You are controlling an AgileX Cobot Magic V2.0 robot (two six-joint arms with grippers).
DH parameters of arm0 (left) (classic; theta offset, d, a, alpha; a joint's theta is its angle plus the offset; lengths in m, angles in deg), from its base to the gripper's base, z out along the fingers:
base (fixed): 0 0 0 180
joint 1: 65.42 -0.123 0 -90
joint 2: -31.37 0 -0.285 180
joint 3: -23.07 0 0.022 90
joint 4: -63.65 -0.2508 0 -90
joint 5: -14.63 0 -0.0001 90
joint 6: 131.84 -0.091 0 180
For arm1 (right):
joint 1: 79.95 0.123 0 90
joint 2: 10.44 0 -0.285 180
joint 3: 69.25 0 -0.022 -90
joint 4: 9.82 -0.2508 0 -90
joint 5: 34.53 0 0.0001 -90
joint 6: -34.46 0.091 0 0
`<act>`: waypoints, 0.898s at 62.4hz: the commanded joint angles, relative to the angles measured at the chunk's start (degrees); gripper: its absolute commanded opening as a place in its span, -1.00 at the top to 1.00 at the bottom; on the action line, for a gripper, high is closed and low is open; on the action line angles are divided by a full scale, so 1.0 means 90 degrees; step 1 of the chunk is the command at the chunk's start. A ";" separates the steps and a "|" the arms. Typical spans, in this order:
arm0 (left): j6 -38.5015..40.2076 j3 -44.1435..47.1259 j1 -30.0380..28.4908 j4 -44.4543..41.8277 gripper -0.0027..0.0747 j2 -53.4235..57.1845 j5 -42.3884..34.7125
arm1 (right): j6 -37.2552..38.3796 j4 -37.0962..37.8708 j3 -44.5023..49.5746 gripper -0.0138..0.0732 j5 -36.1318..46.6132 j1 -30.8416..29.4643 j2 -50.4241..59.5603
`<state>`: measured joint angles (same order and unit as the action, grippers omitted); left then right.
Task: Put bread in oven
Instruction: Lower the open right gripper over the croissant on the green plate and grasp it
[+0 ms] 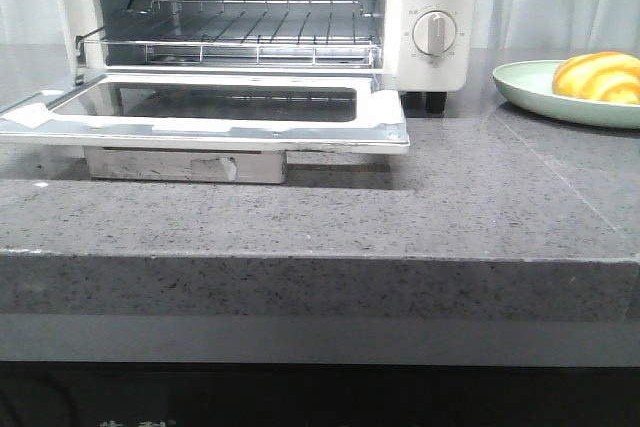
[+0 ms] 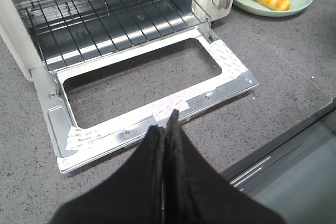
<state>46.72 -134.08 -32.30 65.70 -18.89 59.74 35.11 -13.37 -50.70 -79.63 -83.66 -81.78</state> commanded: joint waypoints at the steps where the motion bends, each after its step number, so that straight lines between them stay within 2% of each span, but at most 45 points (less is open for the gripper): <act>1: 0.0076 -0.0152 0.0033 0.0034 0.98 0.0049 -0.0438 | 0.0002 -0.0164 -0.0671 -0.80 0.0045 -0.0043 -0.0496; 32: 0.0076 -0.0152 0.0033 0.0102 0.98 0.0049 -0.0438 | 0.0002 -0.0246 -0.3088 -0.80 -0.1288 -0.0043 -0.3512; 56: 0.0076 -0.0152 0.0033 0.0102 0.98 0.0049 -0.0438 | 0.0009 -0.0389 -0.4298 -0.80 -0.1726 -0.0043 -0.4927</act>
<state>46.72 -133.99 -32.30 66.00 -18.69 59.74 35.23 -16.07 -86.23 -94.86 -83.66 -127.37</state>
